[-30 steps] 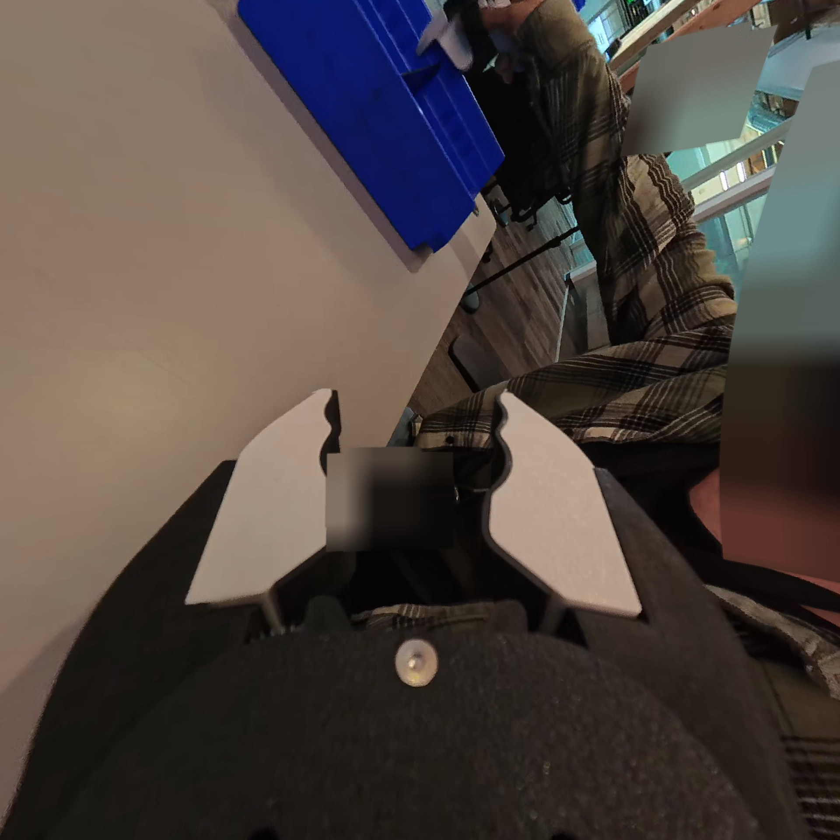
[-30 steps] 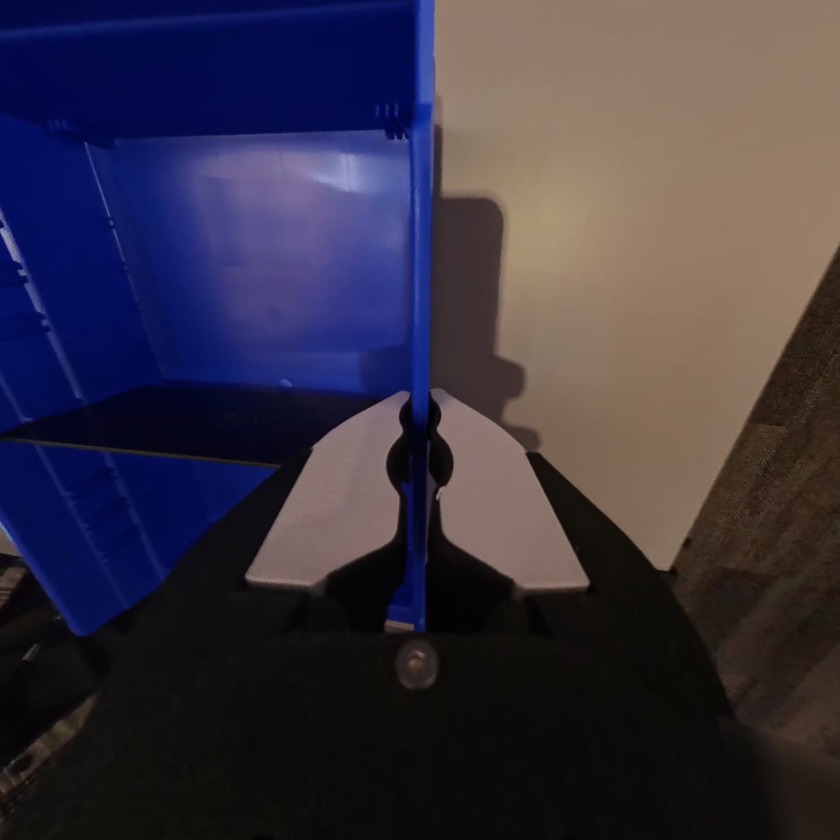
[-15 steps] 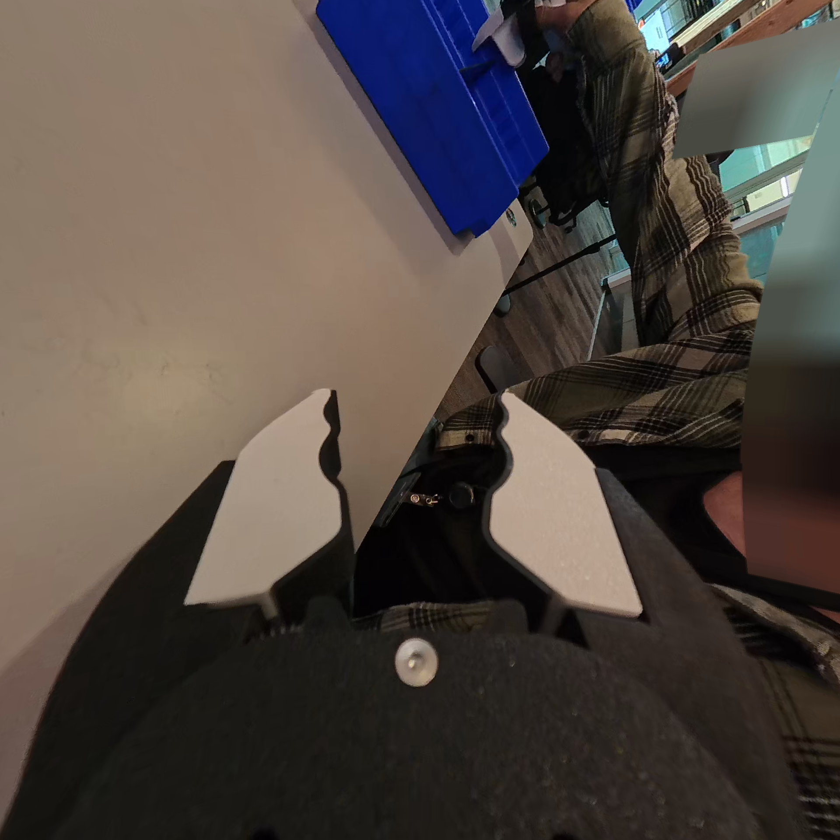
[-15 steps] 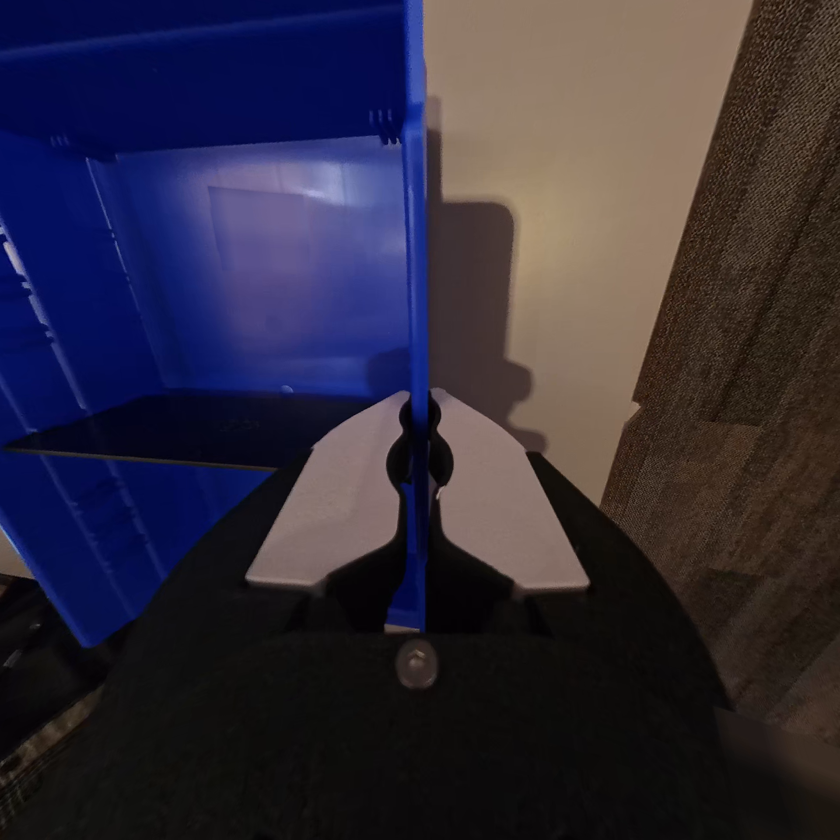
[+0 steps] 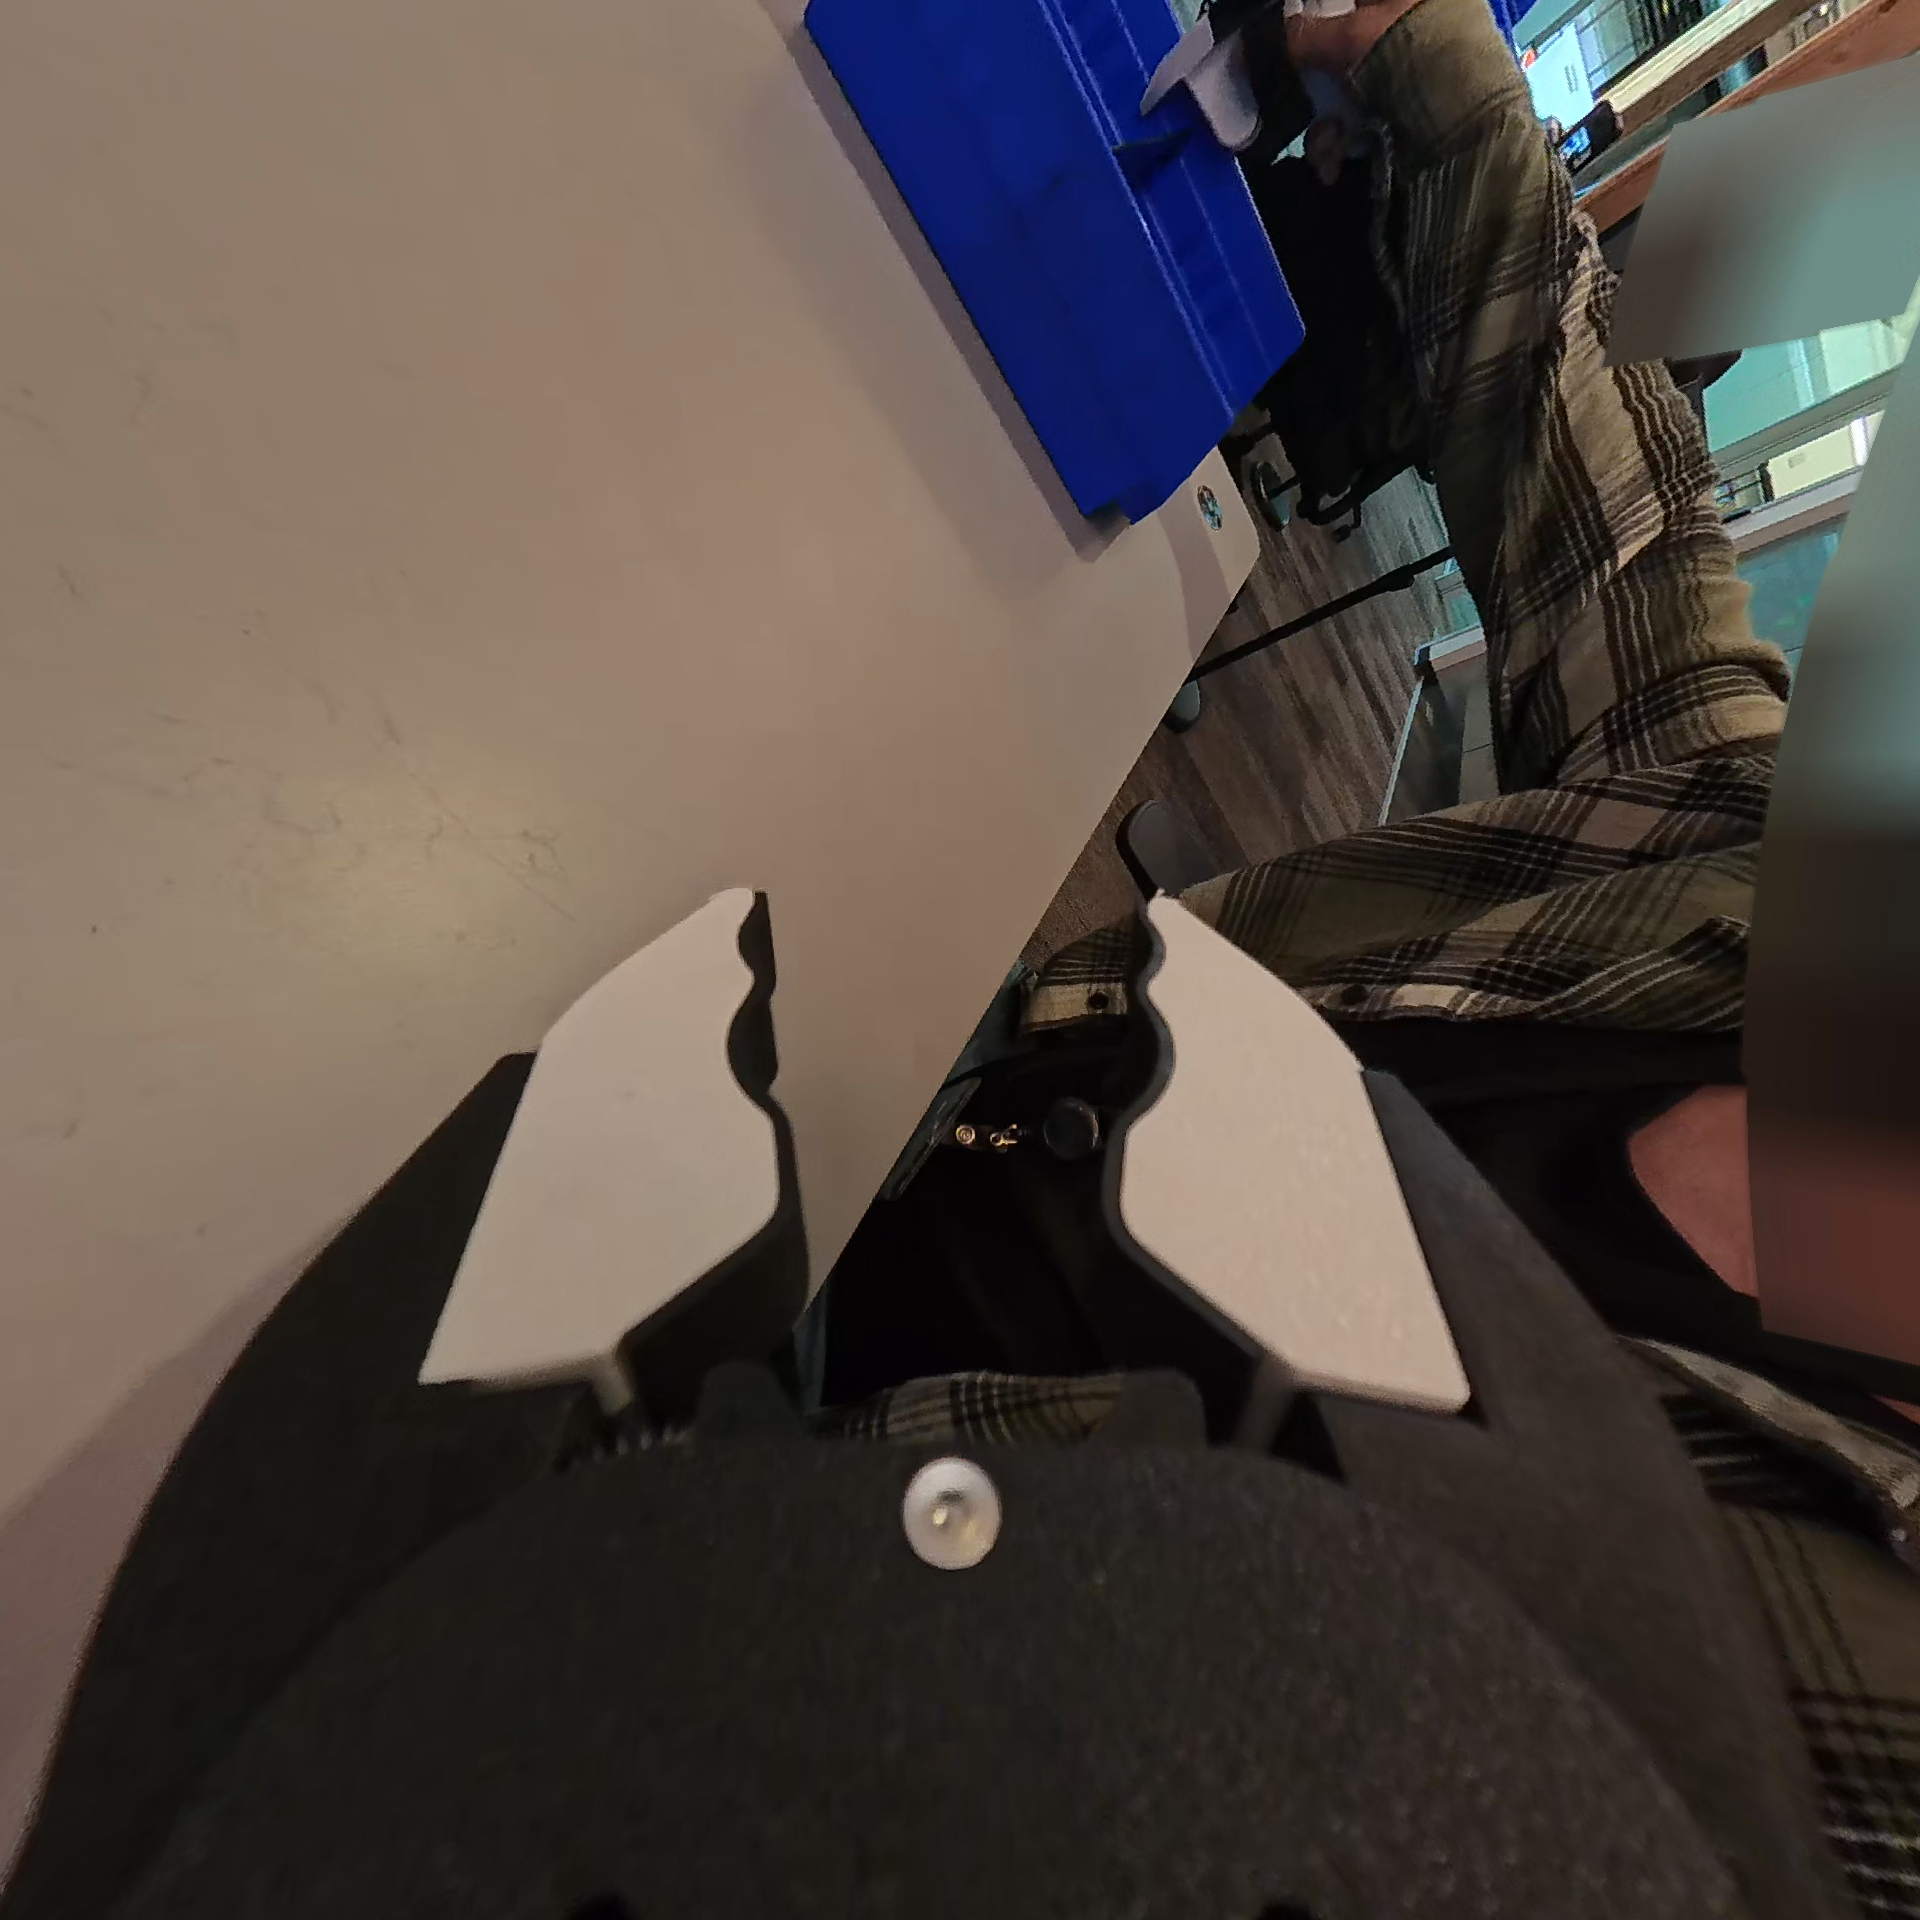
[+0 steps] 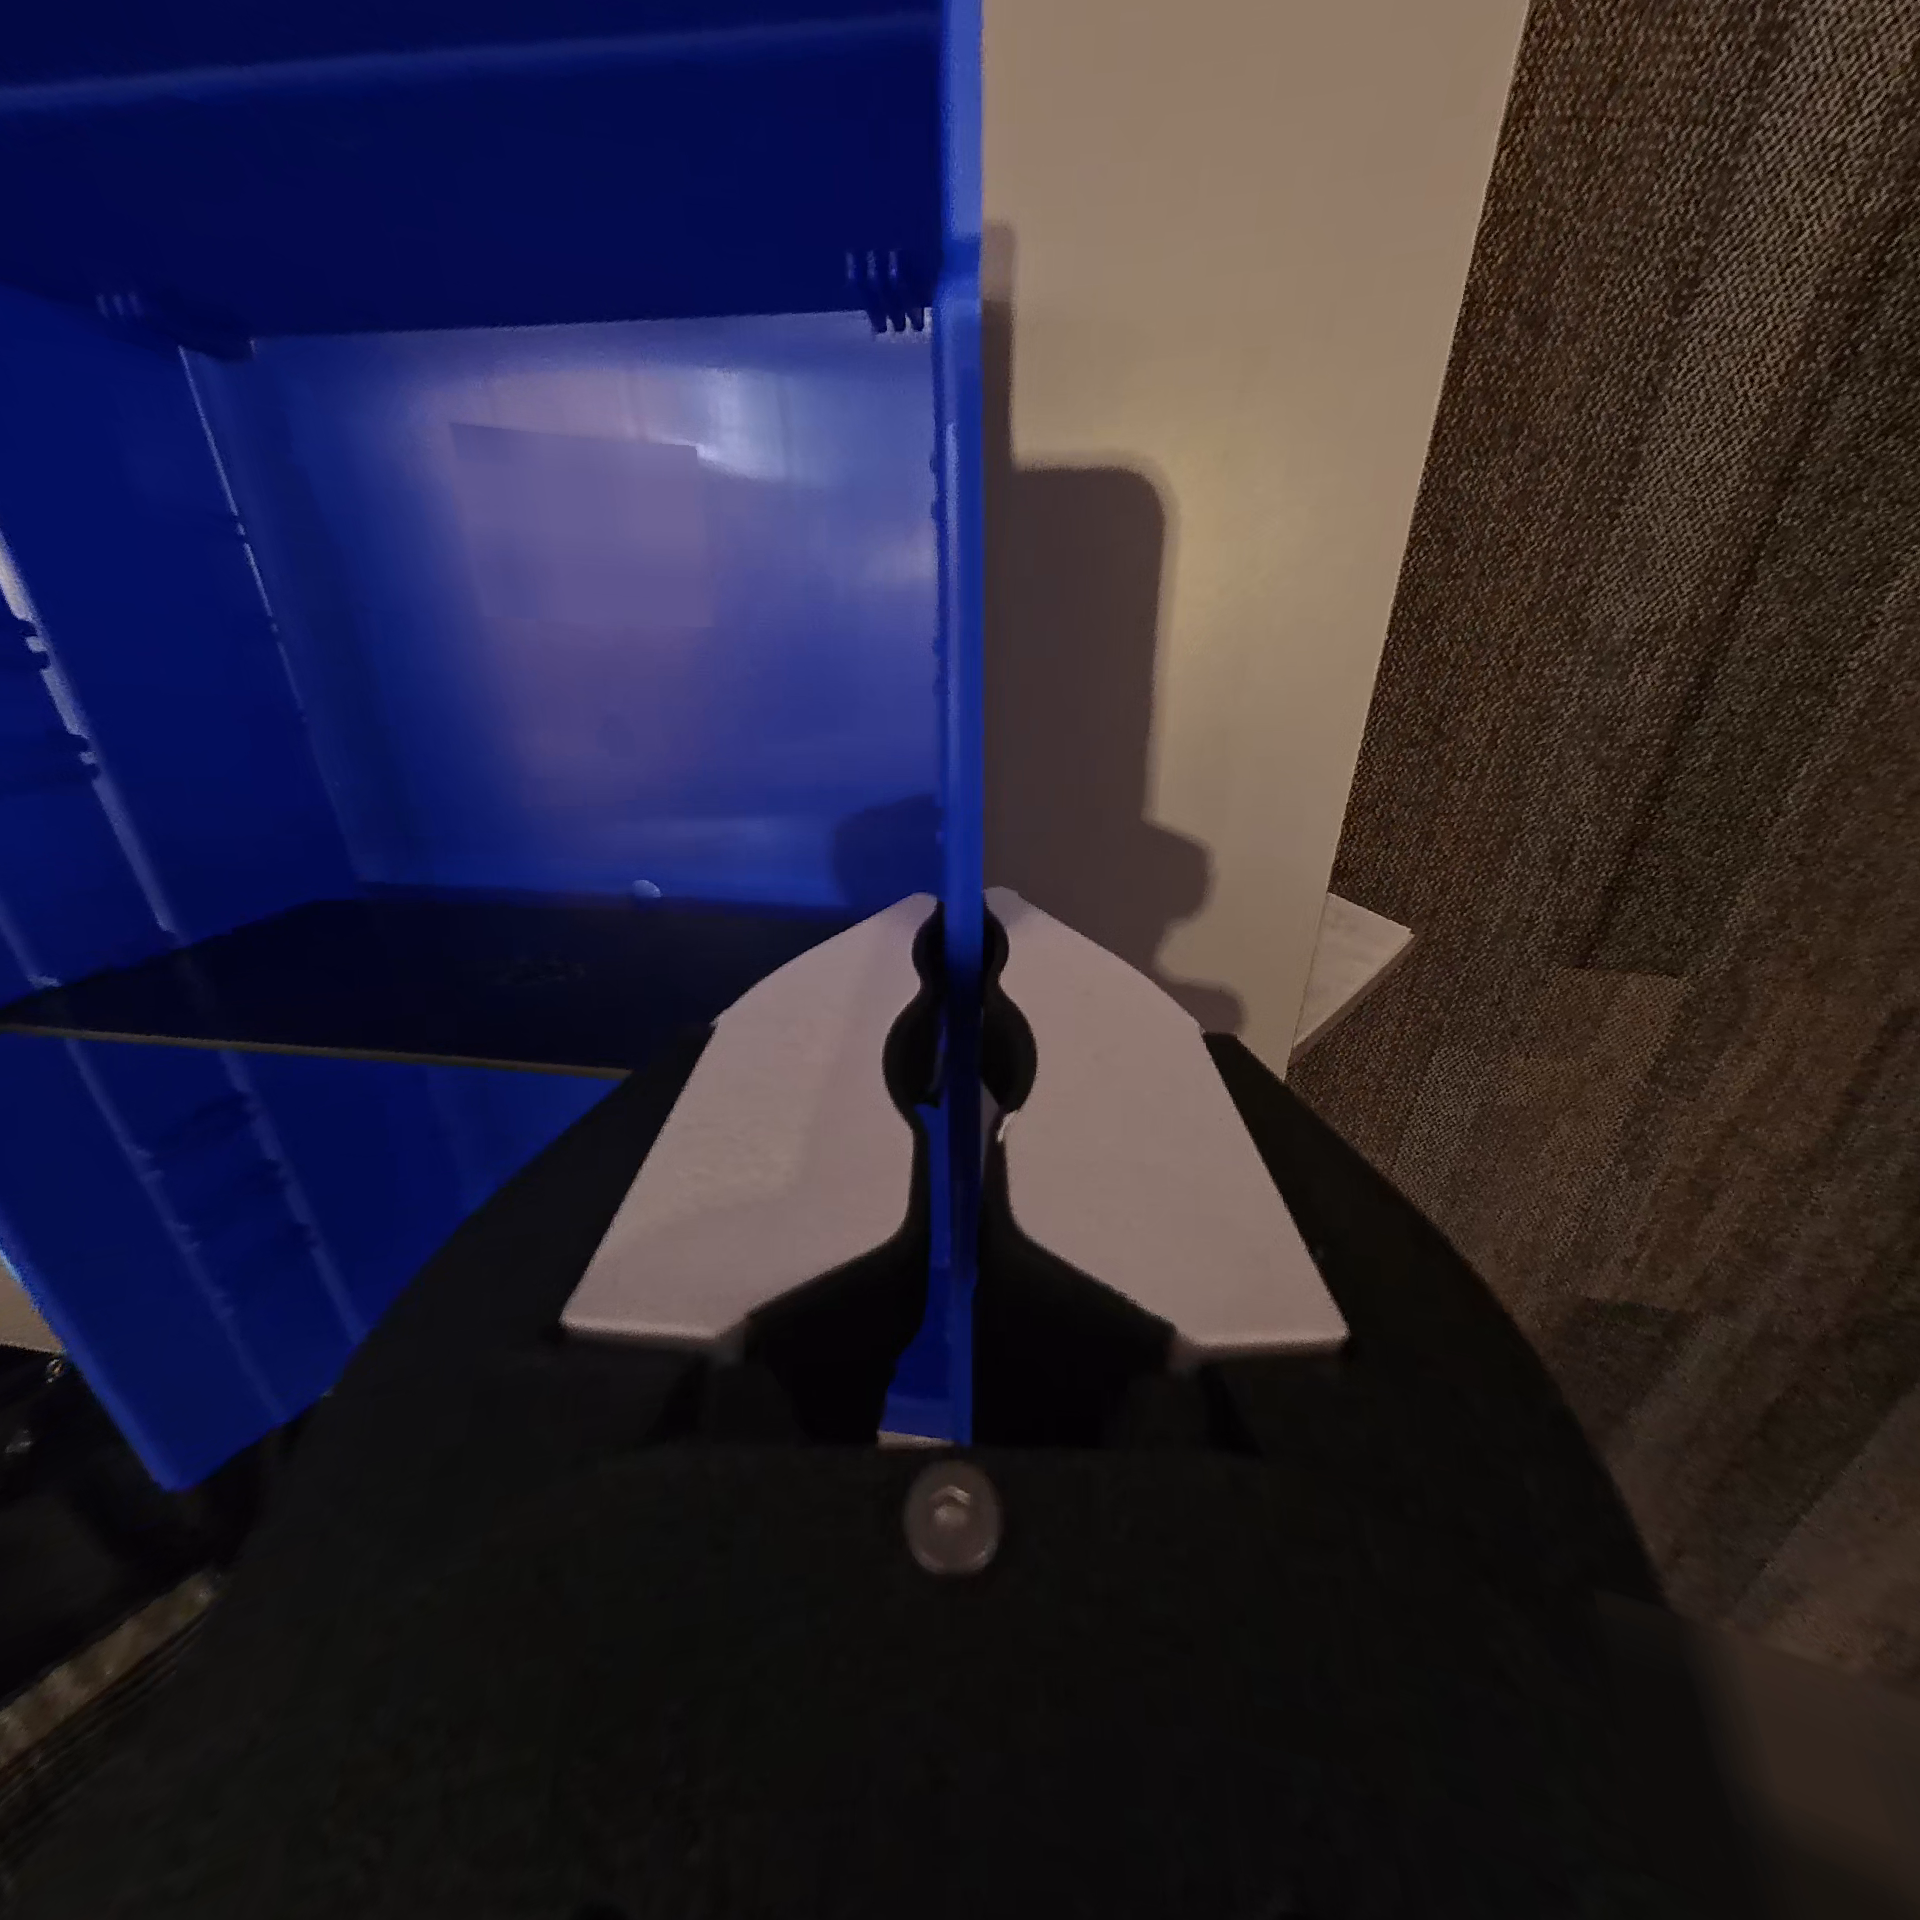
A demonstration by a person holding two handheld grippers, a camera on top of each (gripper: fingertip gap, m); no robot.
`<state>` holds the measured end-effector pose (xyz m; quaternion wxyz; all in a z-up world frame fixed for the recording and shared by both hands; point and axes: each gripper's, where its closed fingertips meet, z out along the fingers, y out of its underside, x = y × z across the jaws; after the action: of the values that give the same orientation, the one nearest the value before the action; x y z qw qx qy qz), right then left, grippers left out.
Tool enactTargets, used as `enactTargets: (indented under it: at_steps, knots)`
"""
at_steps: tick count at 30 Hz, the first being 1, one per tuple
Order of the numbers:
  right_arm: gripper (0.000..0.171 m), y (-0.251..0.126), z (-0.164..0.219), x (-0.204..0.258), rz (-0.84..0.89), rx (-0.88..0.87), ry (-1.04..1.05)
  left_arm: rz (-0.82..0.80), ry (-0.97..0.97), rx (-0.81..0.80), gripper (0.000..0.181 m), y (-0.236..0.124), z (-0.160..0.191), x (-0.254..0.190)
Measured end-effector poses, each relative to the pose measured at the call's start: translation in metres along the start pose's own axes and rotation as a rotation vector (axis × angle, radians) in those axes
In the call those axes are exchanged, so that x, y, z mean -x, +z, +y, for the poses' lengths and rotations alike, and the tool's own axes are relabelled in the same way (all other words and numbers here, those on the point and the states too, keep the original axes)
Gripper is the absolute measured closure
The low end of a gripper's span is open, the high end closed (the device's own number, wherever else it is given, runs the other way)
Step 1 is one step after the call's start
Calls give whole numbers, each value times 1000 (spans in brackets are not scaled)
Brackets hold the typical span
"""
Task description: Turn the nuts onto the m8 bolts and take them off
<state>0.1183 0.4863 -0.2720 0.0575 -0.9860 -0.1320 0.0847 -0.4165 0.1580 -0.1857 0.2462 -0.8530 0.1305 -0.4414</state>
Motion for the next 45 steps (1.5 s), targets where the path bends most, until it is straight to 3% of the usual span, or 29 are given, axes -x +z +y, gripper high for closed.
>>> enactTargets:
  at_steps: [15, 17, 19, 24, 28, 32, 38, 43, 45]
  knots:
    - [168, -3, 3, -7, -13, -13, 13, -52, -5, -40, 115, -14, -3, 11]
    - [153, -15, -3, -1, -42, -88, -8, -96, -12, -74, 113, -28, -6, 18]
    - [134, -34, -10, 9, -86, -185, -6, -174, -17, -122, 111, -49, -10, 30]
    - [116, -87, -7, 54, -134, -373, -53, -525, -25, -172, 99, -110, -23, 87]
    - [107, -115, 18, 116, -194, -447, -140, -871, -46, -51, 80, -152, -26, 148]
    - [102, -115, 58, 175, -237, -447, -246, -1013, -87, 151, 73, -159, -12, 185]
    - [102, -106, 107, 242, -347, -459, -345, -1037, -155, 325, 101, -159, 5, 212]
    - [102, -95, 129, 273, -413, -452, -389, -944, -195, 412, 139, -146, 19, 219]
    - [102, -90, 133, 278, -431, -442, -393, -914, -195, 431, 162, -140, 22, 218]
